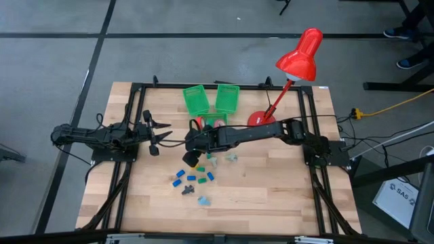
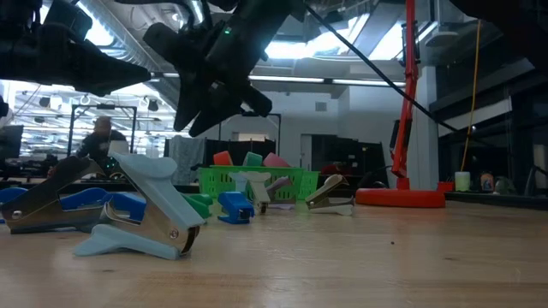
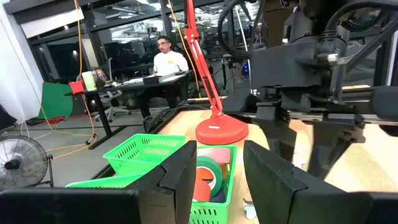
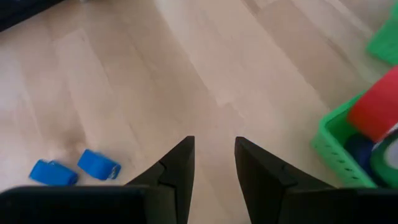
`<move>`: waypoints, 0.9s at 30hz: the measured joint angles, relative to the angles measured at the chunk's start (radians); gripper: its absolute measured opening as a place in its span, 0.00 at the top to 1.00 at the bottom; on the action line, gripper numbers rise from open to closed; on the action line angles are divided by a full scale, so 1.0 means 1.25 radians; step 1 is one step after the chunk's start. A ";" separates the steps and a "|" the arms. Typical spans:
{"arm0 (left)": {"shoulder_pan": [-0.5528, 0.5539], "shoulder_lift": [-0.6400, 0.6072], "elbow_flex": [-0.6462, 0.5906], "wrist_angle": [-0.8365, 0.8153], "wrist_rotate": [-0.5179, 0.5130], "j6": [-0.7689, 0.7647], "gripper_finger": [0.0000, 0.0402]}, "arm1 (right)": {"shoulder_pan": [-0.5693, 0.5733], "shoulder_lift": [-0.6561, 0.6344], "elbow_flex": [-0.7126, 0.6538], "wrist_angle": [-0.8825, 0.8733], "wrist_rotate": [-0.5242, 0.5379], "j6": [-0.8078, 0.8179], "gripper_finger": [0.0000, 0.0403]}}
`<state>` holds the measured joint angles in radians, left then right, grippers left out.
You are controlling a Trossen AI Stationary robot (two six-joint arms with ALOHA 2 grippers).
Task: Pick and place Stapler, Stapler remover, tape
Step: Put the gray staple remover into the right green bin
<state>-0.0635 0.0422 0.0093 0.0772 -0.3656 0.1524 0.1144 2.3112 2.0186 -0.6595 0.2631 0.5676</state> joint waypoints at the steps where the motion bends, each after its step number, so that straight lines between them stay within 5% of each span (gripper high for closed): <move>1: 0.000 0.000 0.000 0.000 0.000 0.000 0.68 | 0.001 0.000 0.000 0.000 -0.005 0.000 0.70; 27: 0.000 0.000 0.000 0.000 0.000 0.000 0.68 | 0.005 -0.001 0.000 -0.019 0.011 0.000 0.70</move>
<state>-0.0635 0.0422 0.0090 0.0775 -0.3656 0.1523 0.1207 2.3104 2.0186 -0.6838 0.2771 0.5674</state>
